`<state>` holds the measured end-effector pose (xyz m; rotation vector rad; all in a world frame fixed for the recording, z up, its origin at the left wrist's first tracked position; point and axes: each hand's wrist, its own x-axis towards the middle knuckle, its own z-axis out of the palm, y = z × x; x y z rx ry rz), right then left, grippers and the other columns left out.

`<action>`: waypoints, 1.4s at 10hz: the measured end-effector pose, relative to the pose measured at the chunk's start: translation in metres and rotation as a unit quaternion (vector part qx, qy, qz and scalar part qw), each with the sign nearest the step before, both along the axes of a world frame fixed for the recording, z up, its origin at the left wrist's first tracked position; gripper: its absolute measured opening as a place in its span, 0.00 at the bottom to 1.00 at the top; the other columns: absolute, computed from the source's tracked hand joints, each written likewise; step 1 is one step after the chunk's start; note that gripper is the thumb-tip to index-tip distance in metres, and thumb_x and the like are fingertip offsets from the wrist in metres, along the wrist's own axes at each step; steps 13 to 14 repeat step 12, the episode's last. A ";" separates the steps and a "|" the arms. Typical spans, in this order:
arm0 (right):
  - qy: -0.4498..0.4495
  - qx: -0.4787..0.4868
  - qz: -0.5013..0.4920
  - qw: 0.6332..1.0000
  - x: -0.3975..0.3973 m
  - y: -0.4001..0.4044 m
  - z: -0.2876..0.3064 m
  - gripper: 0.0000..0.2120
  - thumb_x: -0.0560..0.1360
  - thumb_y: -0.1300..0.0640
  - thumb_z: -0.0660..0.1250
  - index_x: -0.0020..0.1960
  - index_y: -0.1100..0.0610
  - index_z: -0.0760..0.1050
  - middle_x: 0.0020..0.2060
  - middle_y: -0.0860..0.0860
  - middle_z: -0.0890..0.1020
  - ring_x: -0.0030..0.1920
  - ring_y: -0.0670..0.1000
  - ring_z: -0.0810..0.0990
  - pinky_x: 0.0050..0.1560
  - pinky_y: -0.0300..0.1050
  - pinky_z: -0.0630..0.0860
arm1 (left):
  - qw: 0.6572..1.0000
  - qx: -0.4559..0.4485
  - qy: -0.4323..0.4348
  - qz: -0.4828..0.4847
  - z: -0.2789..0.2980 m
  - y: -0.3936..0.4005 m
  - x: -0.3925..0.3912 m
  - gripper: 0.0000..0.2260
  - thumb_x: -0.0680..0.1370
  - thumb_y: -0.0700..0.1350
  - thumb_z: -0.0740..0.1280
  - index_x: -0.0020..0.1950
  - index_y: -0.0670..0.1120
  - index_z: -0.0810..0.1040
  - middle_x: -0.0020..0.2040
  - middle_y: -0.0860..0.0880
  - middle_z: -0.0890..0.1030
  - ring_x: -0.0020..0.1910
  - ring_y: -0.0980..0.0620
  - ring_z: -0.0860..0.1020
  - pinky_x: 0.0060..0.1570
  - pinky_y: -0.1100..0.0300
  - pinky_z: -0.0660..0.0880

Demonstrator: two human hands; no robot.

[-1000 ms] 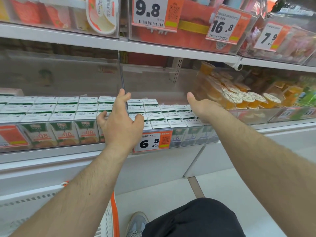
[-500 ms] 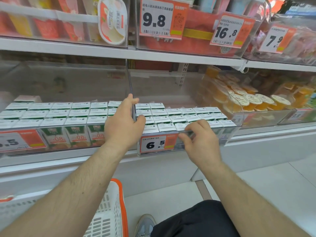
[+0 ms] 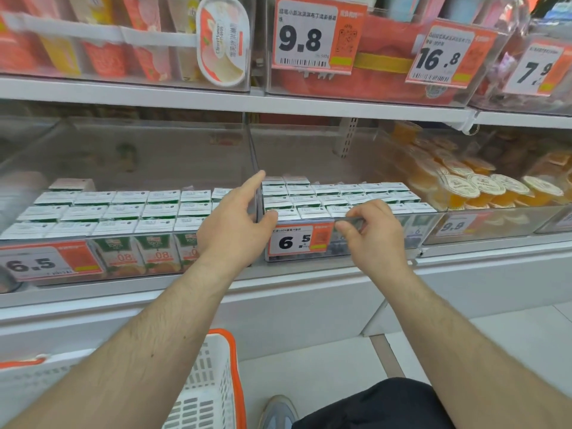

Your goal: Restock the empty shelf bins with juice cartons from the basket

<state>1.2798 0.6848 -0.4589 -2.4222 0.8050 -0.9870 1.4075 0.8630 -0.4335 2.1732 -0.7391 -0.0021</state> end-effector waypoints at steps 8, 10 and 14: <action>0.105 -0.011 -0.039 0.994 0.005 0.014 0.003 0.04 0.77 0.58 0.67 0.49 0.58 0.76 0.51 0.50 0.72 0.46 0.54 0.73 0.47 0.45 0.69 | 0.995 0.067 -0.078 -0.019 -0.018 0.001 -0.015 0.11 0.77 0.48 0.66 0.58 0.55 0.79 0.79 0.54 0.59 0.68 0.44 0.70 0.66 0.50 0.67; 0.259 -0.053 -0.051 0.963 -0.002 0.048 0.015 0.25 0.74 0.61 0.67 0.69 0.51 0.68 0.70 0.53 0.65 0.57 0.58 0.76 0.45 0.49 0.72 | 0.977 0.159 -0.102 -0.100 -0.017 0.013 -0.013 0.22 0.75 0.52 0.67 0.69 0.55 0.70 0.80 0.48 0.53 0.76 0.41 0.58 0.74 0.46 0.59; 0.148 -0.125 0.134 0.972 -0.003 0.108 0.021 0.25 0.73 0.56 0.70 0.69 0.52 0.72 0.74 0.53 0.63 0.59 0.58 0.78 0.54 0.53 0.77 | 0.955 0.226 -0.148 -0.126 -0.012 0.056 -0.016 0.30 0.75 0.53 0.65 0.76 0.56 0.62 0.79 0.47 0.55 0.78 0.47 0.52 0.76 0.46 0.46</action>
